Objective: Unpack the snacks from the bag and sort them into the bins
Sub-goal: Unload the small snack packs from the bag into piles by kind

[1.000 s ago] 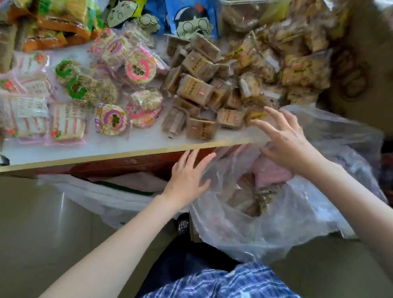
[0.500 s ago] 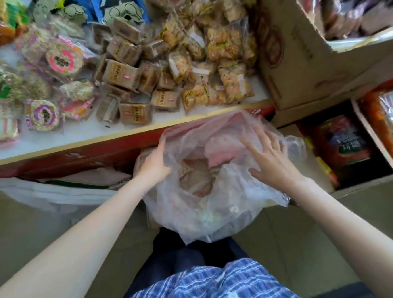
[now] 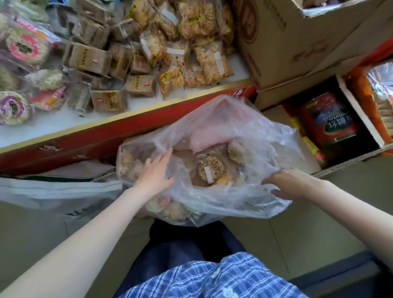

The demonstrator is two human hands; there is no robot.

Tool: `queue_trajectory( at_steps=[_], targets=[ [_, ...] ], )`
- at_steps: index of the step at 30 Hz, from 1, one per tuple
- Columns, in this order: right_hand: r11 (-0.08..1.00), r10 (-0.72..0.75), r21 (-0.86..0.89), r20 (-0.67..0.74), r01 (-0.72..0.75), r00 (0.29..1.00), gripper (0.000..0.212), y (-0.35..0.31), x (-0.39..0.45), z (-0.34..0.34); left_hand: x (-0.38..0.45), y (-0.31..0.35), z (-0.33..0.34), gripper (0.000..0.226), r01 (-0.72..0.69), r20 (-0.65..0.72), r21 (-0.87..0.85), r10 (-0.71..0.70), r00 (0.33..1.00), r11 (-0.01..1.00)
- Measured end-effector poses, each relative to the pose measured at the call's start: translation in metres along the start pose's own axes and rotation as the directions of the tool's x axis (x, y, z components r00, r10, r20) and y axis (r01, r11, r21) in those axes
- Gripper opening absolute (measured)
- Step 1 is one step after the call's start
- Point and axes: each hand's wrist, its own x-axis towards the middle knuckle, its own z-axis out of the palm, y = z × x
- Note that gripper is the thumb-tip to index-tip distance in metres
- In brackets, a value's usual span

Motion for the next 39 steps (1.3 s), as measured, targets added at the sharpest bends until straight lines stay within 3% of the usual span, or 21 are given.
queue_trajectory(
  at_steps=[2,4,6,8,10,14,18,21,25,28,31,32,34,37,38,39],
  targets=[
    [0.997,-0.069,0.006,-0.328,0.075,0.942,0.04,-0.02,0.015,-0.006,0.003,0.008,0.0,0.081,0.001,0.002,0.003,-0.001,1.0,1.0],
    [0.982,-0.127,0.053,-0.517,0.18,0.847,0.033,-0.047,0.035,-0.013,0.005,0.01,0.0,0.081,0.006,0.015,0.011,-0.007,1.0,1.0],
    [0.972,-0.121,0.117,-0.487,0.202,0.865,0.035,-0.067,0.059,-0.011,0.003,0.009,0.001,0.08,0.012,0.031,0.025,-0.013,0.999,1.0],
    [0.974,-0.057,0.195,-0.286,0.116,0.957,0.054,-0.073,0.076,-0.007,-0.001,0.007,0.003,0.08,0.008,0.016,0.077,-0.009,1.0,0.997],
    [0.959,-0.009,0.274,-0.202,0.065,0.979,0.049,-0.075,0.082,-0.004,-0.005,0.001,0.007,0.082,0.01,-0.001,0.107,-0.01,1.0,0.994],
    [0.914,0.118,0.401,-0.397,0.056,0.91,0.017,-0.075,0.079,-0.014,-0.008,-0.013,0.008,0.081,0.053,-0.007,0.095,-0.053,0.999,0.994],
    [0.72,0.245,0.65,-0.566,0.243,0.787,0.011,-0.061,0.054,-0.06,-0.011,-0.027,-0.002,0.067,0.074,-0.168,-0.038,-0.079,0.983,0.997],
    [0.558,0.266,0.728,-0.612,0.398,0.745,0.004,-0.05,0.032,-0.112,-0.016,-0.035,-0.016,0.058,0.016,-0.339,-0.102,-0.05,0.939,0.995],
    [0.284,0.478,0.777,-0.623,0.562,0.62,0.005,-0.048,0.021,-0.178,-0.02,-0.035,-0.041,0.053,-0.047,-0.484,-0.177,-0.046,0.874,0.983],
    [0.065,0.556,0.791,-0.535,0.609,0.636,0.008,-0.05,0.028,-0.217,-0.02,-0.031,-0.058,0.053,-0.04,-0.525,-0.209,-0.078,0.847,0.977],
    [0.03,0.599,0.805,-0.489,0.592,0.634,0.021,-0.054,0.049,-0.243,-0.018,-0.028,-0.068,0.053,-0.036,-0.535,-0.23,-0.095,0.839,0.973],
    [0.033,0.605,0.806,-0.486,0.59,0.63,0.021,-0.057,0.057,-0.25,-0.017,-0.029,-0.069,0.053,-0.039,-0.536,-0.228,-0.092,0.839,0.973],
    [0.152,0.611,0.83,-0.505,0.536,0.609,0.019,-0.061,0.075,-0.261,-0.016,-0.033,-0.07,0.054,-0.035,-0.537,-0.221,-0.092,0.839,0.975],
    [0.567,0.603,0.763,-0.64,0.309,0.476,0.047,-0.062,0.093,-0.265,-0.014,-0.041,-0.068,0.054,-0.026,-0.532,-0.208,-0.091,0.842,0.978],
    [0.703,0.535,0.67,-0.72,0.24,0.443,0.053,-0.064,0.096,-0.264,-0.014,-0.043,-0.067,0.054,-0.03,-0.522,-0.203,-0.082,0.849,0.979],
    [0.816,0.427,0.551,-0.778,0.174,0.462,0.055,-0.066,0.098,-0.26,-0.014,-0.045,-0.066,0.054,-0.035,-0.509,-0.19,-0.068,0.858,0.981]
  ],
)
